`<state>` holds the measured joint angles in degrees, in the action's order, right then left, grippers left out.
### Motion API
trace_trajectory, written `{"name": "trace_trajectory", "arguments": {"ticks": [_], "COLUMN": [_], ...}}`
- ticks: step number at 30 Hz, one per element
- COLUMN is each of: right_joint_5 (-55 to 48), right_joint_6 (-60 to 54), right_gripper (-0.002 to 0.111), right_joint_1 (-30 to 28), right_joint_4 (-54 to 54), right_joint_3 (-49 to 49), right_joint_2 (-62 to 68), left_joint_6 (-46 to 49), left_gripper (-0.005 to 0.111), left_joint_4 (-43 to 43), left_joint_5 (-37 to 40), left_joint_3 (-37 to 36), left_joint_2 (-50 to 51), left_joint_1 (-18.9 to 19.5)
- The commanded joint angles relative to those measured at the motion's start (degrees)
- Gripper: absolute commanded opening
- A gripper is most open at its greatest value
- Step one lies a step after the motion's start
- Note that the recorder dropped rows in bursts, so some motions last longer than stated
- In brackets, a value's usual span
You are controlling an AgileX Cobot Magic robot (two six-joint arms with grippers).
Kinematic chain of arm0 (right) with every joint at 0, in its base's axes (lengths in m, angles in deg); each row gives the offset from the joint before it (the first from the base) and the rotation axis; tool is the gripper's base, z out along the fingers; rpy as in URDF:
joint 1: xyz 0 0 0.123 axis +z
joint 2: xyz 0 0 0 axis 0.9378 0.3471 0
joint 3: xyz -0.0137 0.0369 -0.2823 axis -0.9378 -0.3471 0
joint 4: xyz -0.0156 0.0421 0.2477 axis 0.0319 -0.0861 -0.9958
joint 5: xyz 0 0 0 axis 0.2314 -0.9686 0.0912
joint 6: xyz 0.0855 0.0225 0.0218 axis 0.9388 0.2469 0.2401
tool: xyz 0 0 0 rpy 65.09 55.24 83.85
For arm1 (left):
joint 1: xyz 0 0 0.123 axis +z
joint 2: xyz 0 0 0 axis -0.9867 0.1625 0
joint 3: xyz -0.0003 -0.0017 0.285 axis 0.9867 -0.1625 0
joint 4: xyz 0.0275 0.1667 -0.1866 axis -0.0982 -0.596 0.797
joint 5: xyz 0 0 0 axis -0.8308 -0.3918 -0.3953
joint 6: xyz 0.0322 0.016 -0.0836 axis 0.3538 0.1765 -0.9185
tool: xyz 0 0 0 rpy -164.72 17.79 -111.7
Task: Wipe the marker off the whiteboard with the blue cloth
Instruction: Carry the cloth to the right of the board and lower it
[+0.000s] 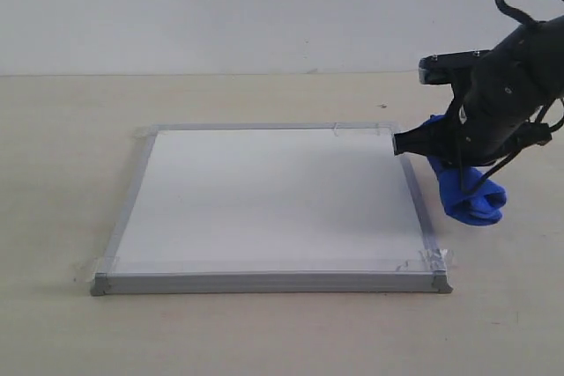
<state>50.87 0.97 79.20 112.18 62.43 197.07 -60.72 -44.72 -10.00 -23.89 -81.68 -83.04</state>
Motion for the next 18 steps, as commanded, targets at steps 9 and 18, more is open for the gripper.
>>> {"name": "trace_trajectory", "arguments": {"ticks": [9,18], "right_joint_5": [3.65,3.77], "right_joint_6": [4.40,1.81], "right_gripper": [0.001,0.056], "right_joint_1": [-0.37,-0.25], "right_joint_4": [3.01,2.84], "right_joint_3": [-0.20,-0.20], "right_joint_2": [2.57,4.78], "left_joint_6": [-0.30,-0.30], "left_gripper": [0.004,0.004], "left_joint_4": [0.17,0.17], "left_joint_5": [-0.41,-0.41], "left_joint_3": [-0.14,-0.14], "left_joint_2": [-0.19,-0.19], "left_joint_1": [0.07,0.07]}}
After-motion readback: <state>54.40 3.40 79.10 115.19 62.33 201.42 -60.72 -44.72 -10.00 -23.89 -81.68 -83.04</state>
